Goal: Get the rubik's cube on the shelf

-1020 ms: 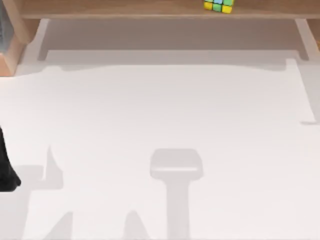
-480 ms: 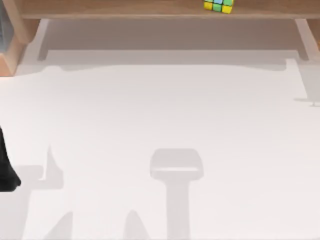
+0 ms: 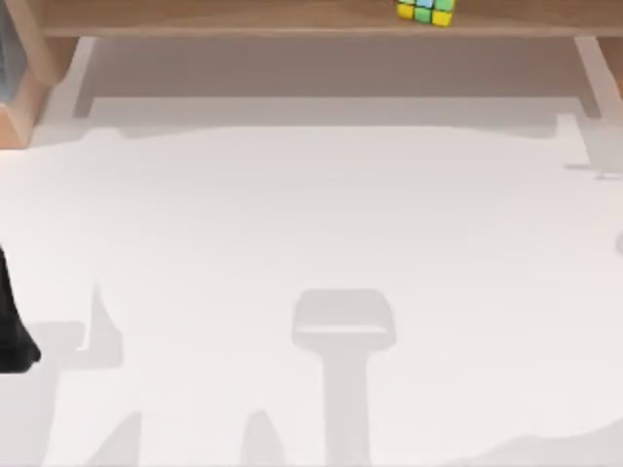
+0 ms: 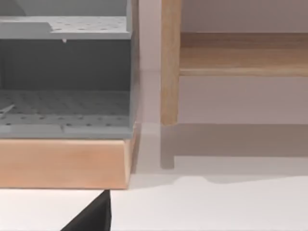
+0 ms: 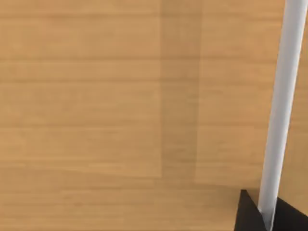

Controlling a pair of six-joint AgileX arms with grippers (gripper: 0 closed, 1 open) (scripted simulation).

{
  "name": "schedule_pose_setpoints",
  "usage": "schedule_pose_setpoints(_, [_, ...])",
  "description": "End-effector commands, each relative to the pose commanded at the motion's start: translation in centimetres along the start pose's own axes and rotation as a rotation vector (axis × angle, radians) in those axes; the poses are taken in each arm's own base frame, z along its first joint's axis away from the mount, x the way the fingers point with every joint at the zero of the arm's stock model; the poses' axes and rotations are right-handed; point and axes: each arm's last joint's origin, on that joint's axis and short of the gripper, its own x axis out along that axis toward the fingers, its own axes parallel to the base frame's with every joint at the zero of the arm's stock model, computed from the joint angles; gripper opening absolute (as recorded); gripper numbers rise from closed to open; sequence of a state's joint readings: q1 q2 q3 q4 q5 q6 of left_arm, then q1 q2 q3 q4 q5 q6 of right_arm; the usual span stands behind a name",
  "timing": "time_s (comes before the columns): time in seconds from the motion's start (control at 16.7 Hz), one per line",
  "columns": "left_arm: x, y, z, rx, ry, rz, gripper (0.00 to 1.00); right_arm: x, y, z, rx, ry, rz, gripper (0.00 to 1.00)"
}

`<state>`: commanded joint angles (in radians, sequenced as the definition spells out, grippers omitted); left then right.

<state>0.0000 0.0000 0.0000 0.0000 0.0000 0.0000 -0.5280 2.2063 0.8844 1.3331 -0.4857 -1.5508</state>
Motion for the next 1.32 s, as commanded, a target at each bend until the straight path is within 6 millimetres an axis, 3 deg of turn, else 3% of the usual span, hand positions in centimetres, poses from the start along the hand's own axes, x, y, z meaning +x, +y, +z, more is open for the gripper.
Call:
schedule_pose_setpoints(0.18, [0.0,0.0,0.0,0.0,0.0,0.0,1.0,2.2,0.1,0.2,0.004,-0.002,0.008,0.0])
schedule_pose_setpoints(0.54, [0.0,0.0,0.0,0.0,0.0,0.0,1.0,2.6,0.2,0.0,0.007,0.008,0.012,0.0])
schedule_pose_setpoints(0.96, [0.0,0.0,0.0,0.0,0.0,0.0,1.0,8.2,0.1,0.0,0.006,0.004,0.006,0.0])
schedule_pose_setpoints(1.26, [0.0,0.0,0.0,0.0,0.0,0.0,1.0,8.5,0.2,0.1,0.007,0.004,0.011,0.0])
schedule_pose_setpoints(1.32, [0.0,0.0,0.0,0.0,0.0,0.0,1.0,8.5,0.2,0.1,0.007,0.004,0.011,0.08])
